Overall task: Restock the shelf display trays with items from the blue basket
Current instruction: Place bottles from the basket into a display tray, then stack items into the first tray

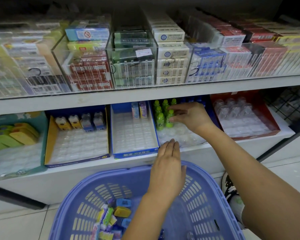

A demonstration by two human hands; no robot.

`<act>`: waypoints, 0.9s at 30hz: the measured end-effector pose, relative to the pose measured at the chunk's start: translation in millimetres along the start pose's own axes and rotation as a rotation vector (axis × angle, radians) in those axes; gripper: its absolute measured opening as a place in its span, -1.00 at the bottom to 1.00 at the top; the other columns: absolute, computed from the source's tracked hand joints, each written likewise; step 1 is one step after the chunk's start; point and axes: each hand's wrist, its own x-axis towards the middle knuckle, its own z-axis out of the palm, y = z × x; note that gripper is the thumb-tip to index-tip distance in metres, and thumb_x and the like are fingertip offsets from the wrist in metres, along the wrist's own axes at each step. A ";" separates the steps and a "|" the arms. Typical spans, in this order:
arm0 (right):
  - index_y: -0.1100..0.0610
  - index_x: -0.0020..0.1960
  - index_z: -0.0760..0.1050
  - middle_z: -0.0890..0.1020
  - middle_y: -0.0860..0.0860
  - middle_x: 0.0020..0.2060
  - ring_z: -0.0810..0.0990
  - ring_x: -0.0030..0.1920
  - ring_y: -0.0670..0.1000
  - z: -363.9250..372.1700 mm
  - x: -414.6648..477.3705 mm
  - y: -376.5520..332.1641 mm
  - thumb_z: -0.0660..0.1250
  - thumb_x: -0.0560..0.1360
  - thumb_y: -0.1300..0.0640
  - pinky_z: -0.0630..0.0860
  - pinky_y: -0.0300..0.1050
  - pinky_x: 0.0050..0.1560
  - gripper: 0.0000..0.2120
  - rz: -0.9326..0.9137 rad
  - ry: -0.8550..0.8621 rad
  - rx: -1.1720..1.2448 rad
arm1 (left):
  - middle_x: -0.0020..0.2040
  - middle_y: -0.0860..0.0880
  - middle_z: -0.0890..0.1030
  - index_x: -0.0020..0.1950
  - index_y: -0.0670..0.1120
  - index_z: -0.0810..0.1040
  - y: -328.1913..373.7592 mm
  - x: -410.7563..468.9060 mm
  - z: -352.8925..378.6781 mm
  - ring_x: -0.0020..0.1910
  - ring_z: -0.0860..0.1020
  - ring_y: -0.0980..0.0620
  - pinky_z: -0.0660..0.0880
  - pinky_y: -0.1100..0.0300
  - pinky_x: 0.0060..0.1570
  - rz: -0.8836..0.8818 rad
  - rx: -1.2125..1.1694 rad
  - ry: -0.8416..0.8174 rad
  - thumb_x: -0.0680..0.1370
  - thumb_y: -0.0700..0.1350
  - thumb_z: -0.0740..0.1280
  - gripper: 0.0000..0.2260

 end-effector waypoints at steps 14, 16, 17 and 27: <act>0.13 0.36 0.42 0.54 0.13 0.24 0.53 0.20 0.06 -3.8 -20.5 -23.3 0.42 0.44 0.23 0.40 -0.23 0.22 -0.49 -0.046 -0.146 -0.440 | 0.46 -0.05 0.34 0.44 -0.12 0.34 -10.8 -12.1 -9.6 0.45 0.27 0.01 0.18 0.21 0.41 0.068 -0.214 0.067 0.60 -0.06 0.21 -0.59; 0.15 0.36 0.43 0.54 0.16 0.20 0.52 0.18 0.09 -5.7 -39.0 -29.8 0.43 0.42 0.18 0.35 -0.21 0.15 -0.48 -0.110 -0.083 -0.590 | 0.16 -0.09 0.59 0.18 -0.14 0.56 -16.9 -24.6 -6.6 0.15 0.54 -0.04 0.44 0.11 0.15 0.056 -0.293 0.180 0.59 -0.10 0.23 -0.77; 0.18 0.30 0.47 0.57 0.16 0.13 0.53 0.13 0.10 -5.4 -50.5 -32.0 0.45 0.41 0.16 0.36 -0.18 0.10 -0.52 -0.125 -0.053 -0.628 | 0.01 -0.10 0.63 0.05 -0.15 0.60 -21.5 -31.0 -2.1 0.00 0.58 -0.07 0.48 0.08 0.00 0.035 -0.300 0.182 0.59 -0.11 0.23 -0.81; 0.31 -0.17 0.60 0.64 0.23 -0.22 0.57 -0.19 0.23 117.7 -185.1 47.2 0.31 0.47 0.21 0.48 -0.06 -0.14 -0.83 0.226 -1.158 -0.793 | 0.17 -0.21 0.51 0.16 -0.18 0.51 -109.5 -129.8 81.4 0.13 0.50 -0.15 0.44 0.06 0.08 -0.311 0.027 -0.844 0.57 -0.23 0.23 -0.81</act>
